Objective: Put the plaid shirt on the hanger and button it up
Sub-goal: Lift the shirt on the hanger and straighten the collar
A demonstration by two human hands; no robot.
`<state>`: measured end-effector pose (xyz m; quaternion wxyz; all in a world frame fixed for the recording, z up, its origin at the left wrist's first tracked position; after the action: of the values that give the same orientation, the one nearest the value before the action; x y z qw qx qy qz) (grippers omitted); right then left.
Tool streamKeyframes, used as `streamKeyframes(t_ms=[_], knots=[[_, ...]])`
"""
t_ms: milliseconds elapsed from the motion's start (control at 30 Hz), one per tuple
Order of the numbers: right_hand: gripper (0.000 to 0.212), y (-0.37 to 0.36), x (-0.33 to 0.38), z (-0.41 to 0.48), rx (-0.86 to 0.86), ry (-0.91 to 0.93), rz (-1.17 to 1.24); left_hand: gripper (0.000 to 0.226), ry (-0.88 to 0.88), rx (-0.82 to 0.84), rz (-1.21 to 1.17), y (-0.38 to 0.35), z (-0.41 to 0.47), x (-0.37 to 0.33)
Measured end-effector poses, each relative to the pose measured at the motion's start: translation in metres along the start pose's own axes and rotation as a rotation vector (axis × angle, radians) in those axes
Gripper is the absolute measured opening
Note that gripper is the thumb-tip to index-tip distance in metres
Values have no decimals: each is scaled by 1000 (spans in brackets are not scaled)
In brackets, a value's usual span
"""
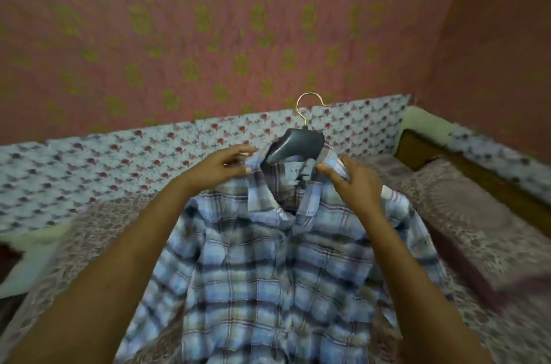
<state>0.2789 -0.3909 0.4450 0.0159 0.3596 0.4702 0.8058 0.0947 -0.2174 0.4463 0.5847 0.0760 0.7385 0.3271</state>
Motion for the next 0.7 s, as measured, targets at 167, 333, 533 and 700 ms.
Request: streamKeyframes(t_ms=[167,333,533,700], knots=[[61,40,46,-40,-79,-14,-98,64,-267,-104,198,9,-61,-62],[77,74,85,-76,-171,19,-169,29,-386,-68,726,7,-100,-112],[82,121,110,-95,-297,93,-123,10,-467,-268,635,37,-123,-186],[78,144,115,-91,-348,82,-127,36,-519,-248,406,33,-121,-200]])
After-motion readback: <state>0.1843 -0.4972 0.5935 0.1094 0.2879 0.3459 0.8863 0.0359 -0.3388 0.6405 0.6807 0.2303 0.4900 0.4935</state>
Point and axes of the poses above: each hand's wrist, its own z-axis towards the middle knuckle, its own y-axis out of the back of the hand, x = y × z, the point moved 9 cm from there along z, towards the middle knuckle, and after that the axes turned 11 degrees about x, right-handed, at the moved point
